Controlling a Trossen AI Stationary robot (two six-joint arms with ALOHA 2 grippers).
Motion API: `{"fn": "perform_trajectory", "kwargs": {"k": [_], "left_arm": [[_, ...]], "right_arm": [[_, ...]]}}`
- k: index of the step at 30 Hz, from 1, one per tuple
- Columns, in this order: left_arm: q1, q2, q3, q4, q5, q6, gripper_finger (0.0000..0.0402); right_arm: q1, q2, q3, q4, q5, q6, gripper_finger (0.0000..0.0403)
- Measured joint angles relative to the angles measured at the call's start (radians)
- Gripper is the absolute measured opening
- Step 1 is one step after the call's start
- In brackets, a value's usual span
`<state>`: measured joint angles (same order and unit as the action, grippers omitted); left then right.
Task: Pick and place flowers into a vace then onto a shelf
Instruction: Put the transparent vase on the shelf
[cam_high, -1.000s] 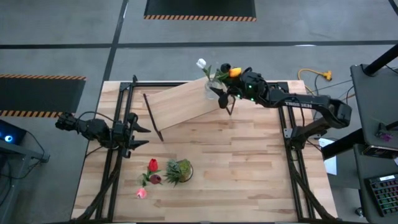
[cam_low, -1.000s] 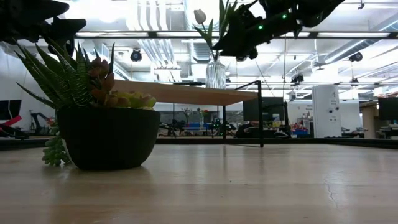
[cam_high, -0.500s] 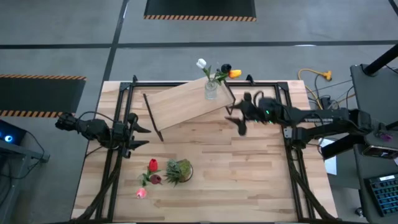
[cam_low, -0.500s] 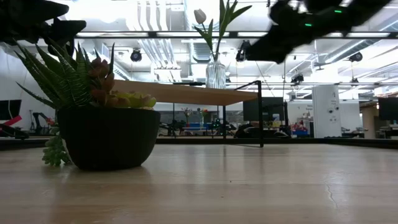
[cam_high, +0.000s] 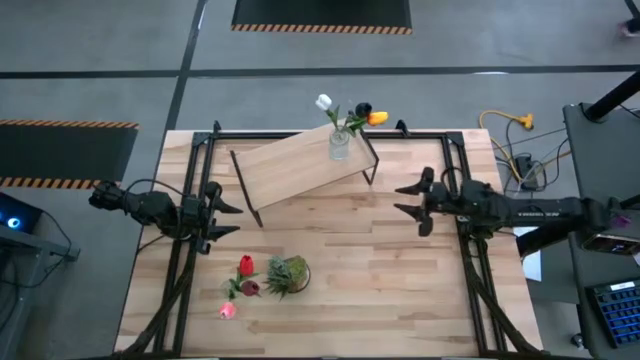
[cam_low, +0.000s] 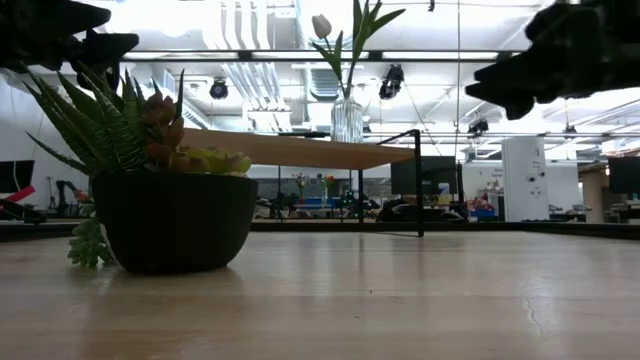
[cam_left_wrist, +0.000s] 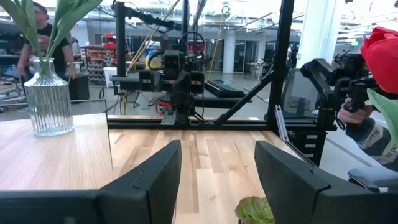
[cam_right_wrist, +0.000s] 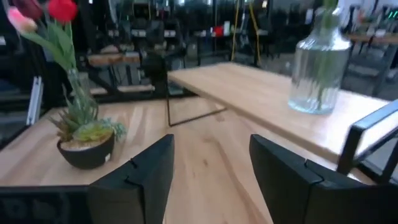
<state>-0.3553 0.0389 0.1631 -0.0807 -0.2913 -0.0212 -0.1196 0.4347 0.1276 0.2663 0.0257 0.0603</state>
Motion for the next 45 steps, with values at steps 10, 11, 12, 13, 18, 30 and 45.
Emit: {"fn": "perform_trajectory", "kwargs": {"k": [10,11,12,13,18,30,45], "left_arm": [[0.0,0.0,0.0,0.001,0.0,-0.041,0.0189],[0.0,0.001,0.0,0.001,-0.001,-0.041,0.0189],[0.0,0.001,0.0,0.001,0.0,-0.041,0.0189],[0.001,0.001,0.0,0.004,-0.003,-0.039,0.0189],[0.002,0.002,0.001,0.056,-0.058,-0.033,0.0201],[0.002,0.009,0.006,0.054,0.004,-0.045,0.0298],[0.002,0.34,0.437,-0.473,0.032,-0.395,0.0299]], "right_arm": [[-0.001,-0.266,-0.119,-0.033,-0.033,-0.047,0.0194],[0.0,-0.279,-0.119,-0.042,-0.033,-0.046,0.0194],[0.0,-0.289,-0.119,-0.045,-0.033,-0.045,0.0194],[0.0,-0.296,-0.119,-0.049,-0.033,-0.043,0.0194],[0.0,-0.292,-0.119,-0.053,-0.033,-0.041,0.0194],[0.0,-0.256,-0.119,-0.054,-0.026,-0.037,0.0194],[0.0,-0.254,-0.119,-0.054,-0.025,-0.034,0.0194]]}}
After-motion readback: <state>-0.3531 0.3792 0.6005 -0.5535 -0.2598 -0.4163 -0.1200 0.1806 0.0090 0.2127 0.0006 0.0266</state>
